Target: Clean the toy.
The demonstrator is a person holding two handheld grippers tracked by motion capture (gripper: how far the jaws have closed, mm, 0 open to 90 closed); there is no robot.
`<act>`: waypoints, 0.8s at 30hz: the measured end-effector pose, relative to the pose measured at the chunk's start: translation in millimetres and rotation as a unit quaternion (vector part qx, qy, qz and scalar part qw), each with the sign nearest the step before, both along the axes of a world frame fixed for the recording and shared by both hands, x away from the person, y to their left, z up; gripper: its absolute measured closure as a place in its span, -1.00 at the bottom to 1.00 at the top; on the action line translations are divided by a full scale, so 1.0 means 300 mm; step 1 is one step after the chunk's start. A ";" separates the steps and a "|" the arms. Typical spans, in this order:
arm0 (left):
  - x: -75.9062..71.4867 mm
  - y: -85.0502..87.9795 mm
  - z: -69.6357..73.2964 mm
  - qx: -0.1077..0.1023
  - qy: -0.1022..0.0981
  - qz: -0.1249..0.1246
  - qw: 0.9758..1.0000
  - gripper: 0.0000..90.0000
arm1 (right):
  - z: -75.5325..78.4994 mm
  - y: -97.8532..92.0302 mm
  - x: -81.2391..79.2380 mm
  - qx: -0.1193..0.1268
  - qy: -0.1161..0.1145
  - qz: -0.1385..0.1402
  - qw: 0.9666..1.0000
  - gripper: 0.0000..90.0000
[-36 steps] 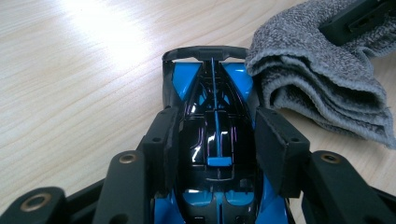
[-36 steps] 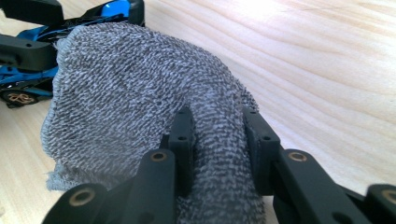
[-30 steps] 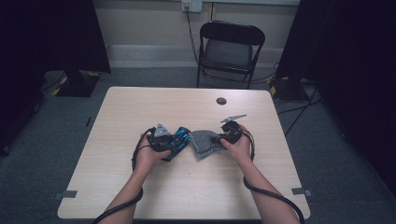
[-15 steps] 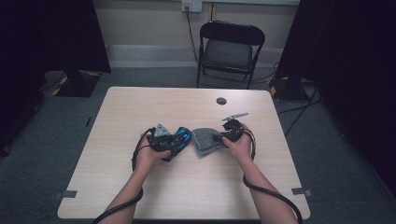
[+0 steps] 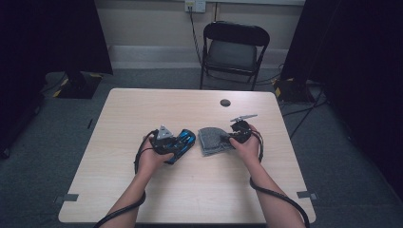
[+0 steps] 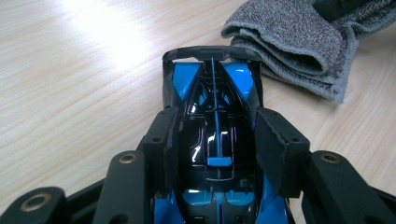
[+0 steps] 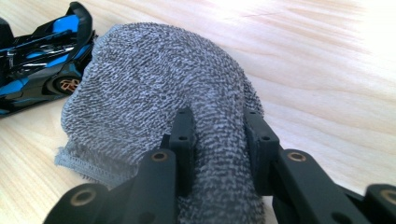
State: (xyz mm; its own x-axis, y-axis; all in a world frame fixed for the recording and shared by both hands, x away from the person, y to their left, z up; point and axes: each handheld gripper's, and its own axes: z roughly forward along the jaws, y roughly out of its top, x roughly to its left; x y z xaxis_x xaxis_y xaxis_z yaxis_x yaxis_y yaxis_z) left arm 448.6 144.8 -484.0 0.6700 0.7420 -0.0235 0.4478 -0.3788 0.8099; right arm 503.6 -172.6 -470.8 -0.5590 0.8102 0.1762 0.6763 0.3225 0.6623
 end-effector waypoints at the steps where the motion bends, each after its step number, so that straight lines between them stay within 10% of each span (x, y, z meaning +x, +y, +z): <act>1: 0.000 0.000 0.001 0.000 0.002 -0.001 1.000 0.14 | 0.000 -0.005 0.001 0.001 0.000 -0.001 1.000 0.53; 24: 0.002 -0.002 0.003 0.001 0.004 0.000 1.000 0.14 | 0.088 -0.053 -0.077 0.043 -0.038 0.035 0.998 0.53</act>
State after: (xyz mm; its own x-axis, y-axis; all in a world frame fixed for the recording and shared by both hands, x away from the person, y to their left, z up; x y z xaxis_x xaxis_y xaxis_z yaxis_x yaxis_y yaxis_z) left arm 449.2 144.3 -483.2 0.6699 0.7420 -0.0272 0.4543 -0.3807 0.8054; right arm 480.5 -188.7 -444.3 -0.6280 0.7522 0.1995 0.6013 0.3063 0.7380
